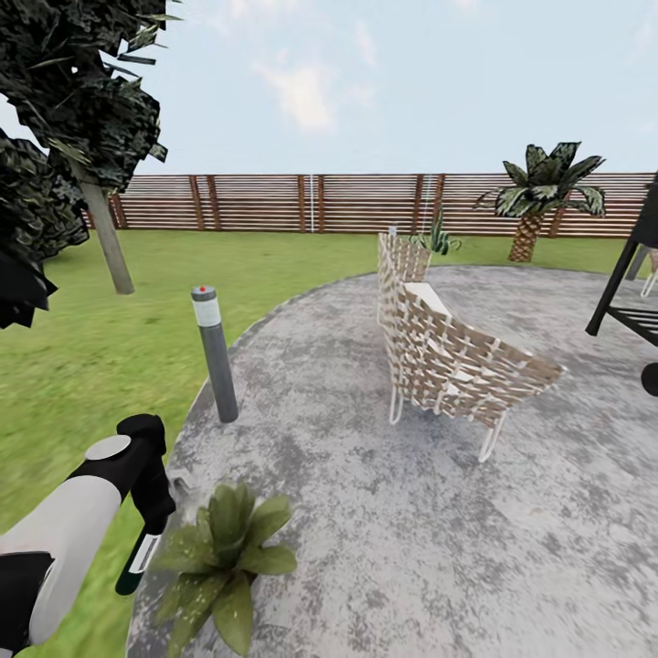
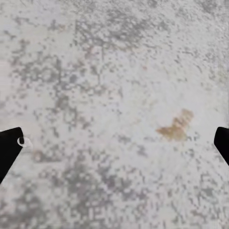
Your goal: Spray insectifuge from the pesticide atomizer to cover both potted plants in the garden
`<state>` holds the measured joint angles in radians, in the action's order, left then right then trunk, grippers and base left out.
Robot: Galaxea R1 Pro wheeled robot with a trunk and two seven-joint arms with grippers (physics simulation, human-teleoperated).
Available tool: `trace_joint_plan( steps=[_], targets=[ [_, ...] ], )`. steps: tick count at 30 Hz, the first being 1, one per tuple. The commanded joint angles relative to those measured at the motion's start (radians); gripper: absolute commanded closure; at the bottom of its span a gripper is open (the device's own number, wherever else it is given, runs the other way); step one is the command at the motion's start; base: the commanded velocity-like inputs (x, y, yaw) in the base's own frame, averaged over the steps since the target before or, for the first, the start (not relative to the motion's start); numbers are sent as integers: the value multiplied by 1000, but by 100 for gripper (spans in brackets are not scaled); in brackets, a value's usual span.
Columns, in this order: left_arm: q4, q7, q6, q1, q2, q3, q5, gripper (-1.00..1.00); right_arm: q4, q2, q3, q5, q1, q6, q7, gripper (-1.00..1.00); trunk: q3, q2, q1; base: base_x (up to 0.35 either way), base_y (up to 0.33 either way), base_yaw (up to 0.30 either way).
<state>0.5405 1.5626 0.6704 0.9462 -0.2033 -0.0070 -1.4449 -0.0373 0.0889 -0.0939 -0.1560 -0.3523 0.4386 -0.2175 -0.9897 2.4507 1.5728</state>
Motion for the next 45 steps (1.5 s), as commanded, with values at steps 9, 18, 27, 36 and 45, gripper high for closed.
trace_joint_plan(
  steps=[9,18,27,36,45],
  targets=[
    [1,8,10,-6,2,-31,-6,100,0,-1,-9,-9,-1,3,-2,-100,-1,0,0,134,67,145],
    [1,8,15,-6,3,-51,-6,100,0,-1,-9,-9,-1,3,-2,-100,-1,0,0,1,-65,210],
    [1,8,15,-6,2,-51,-5,100,0,-1,-9,-9,-1,3,-2,-100,-1,0,0,2,-259,56],
    [2,8,18,-6,2,-52,-5,100,0,-1,-9,-9,-1,3,-2,-100,-1,0,0,175,-187,267],
    [1,8,18,-6,2,-53,-5,100,2,1,-9,-8,-1,4,-1,-100,-1,0,0,11,-7,141]
  ],
)
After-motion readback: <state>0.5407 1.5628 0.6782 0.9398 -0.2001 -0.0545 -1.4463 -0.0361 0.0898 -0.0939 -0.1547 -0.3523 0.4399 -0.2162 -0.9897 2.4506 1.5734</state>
